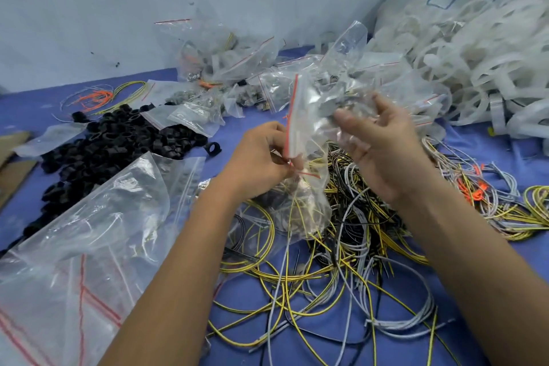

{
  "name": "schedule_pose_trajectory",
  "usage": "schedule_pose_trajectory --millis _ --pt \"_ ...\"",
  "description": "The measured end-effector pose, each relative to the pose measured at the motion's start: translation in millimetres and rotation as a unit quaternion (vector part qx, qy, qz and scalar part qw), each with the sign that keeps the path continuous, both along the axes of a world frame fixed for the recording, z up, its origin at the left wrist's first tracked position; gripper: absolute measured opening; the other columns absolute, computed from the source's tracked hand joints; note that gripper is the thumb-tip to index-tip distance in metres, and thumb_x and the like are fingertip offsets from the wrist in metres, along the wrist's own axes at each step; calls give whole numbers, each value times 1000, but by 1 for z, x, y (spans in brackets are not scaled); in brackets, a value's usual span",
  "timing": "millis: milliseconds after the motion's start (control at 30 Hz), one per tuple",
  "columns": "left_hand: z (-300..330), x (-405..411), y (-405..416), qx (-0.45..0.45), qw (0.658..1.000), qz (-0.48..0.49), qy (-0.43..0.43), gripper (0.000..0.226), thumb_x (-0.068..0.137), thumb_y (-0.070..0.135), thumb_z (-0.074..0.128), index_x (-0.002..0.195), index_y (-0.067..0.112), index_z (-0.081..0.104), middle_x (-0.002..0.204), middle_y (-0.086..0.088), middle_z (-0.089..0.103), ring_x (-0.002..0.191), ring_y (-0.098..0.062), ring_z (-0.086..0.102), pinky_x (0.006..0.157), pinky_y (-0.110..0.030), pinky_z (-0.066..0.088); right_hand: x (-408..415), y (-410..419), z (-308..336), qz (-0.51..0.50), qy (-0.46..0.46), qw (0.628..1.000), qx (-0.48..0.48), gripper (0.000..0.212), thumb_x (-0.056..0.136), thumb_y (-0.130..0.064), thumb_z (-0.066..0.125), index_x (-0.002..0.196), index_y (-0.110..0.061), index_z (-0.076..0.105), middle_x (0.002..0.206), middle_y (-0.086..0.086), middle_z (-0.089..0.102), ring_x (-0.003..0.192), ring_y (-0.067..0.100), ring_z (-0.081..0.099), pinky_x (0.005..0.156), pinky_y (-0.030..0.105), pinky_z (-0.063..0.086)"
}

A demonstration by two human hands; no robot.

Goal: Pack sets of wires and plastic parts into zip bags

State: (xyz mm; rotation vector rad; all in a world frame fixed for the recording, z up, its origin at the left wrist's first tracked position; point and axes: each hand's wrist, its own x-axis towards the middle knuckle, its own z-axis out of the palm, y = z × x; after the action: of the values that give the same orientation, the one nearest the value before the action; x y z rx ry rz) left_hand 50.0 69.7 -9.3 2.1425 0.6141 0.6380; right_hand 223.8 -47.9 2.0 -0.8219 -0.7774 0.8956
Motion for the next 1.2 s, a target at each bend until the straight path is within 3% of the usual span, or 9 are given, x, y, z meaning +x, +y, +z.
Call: schedule_pose_trajectory --millis 200,433,533,700,867,1000,1067,1133,1200 --pt "5 -1 4 74 996 17 -54 21 77 -4 85 81 13 74 87 -9 64 77 -23 62 66 -31 45 -28 3 -8 15 -179 978 -105 32 90 -2 72 120 -4 62 108 13 77 95 30 75 83 43 61" --pt "14 -19 16 18 999 -10 -35 40 70 -15 84 62 20 68 90 -8 64 78 -14 65 69 -24 55 -32 2 -10 101 -107 977 -153 28 106 -5 51 133 -10 45 105 14 75 81 28 76 76 49 64" --pt "18 -23 20 1 998 -21 -61 37 68 -18 81 63 17 71 92 -6 65 86 -17 66 74 -31 56 -29 3 -14 68 -171 966 -182 24 106 -7 52 129 -12 48 107 21 68 85 25 72 76 51 63" --pt "25 -24 21 10 994 -10 -109 22 67 -4 82 64 16 73 89 -2 66 86 -16 65 73 -32 55 -20 4 -15 3 -470 863 -184 11 99 -12 62 106 -17 57 92 4 63 81 14 56 78 45 51" --pt "34 -9 6 28 989 -32 -144 33 69 -18 82 66 12 69 86 -10 65 82 -17 63 69 -40 56 -22 2 -7 22 -589 796 -139 13 89 -8 71 92 -21 71 82 -3 69 76 15 63 70 33 49" --pt "43 16 -24 35 983 -95 -150 40 69 -23 73 66 17 67 86 -11 66 81 -17 65 68 -35 53 -23 3 -5 -19 -653 748 -118 30 81 5 62 62 -15 53 59 -6 46 52 7 41 52 26 32" --pt "47 20 -29 36 981 -106 -160 45 68 -25 69 66 19 66 85 -10 67 82 -15 65 69 -32 51 -23 4 -2 -20 -644 760 -90 30 85 3 57 61 -13 53 65 2 55 55 10 51 50 26 41" --pt "48 20 -28 36 979 -104 -171 43 68 -24 71 68 19 66 84 -10 67 83 -16 66 71 -30 51 -25 3 1 56 -525 843 -96 4 90 2 64 89 -1 68 90 19 70 76 20 67 62 40 56" --pt "46 17 -28 37 981 -94 -167 40 72 -20 75 68 19 65 85 -11 67 82 -16 65 70 -30 50 -25 -2 2 125 -346 923 -110 20 88 5 67 108 3 67 97 18 73 83 24 68 68 40 59"
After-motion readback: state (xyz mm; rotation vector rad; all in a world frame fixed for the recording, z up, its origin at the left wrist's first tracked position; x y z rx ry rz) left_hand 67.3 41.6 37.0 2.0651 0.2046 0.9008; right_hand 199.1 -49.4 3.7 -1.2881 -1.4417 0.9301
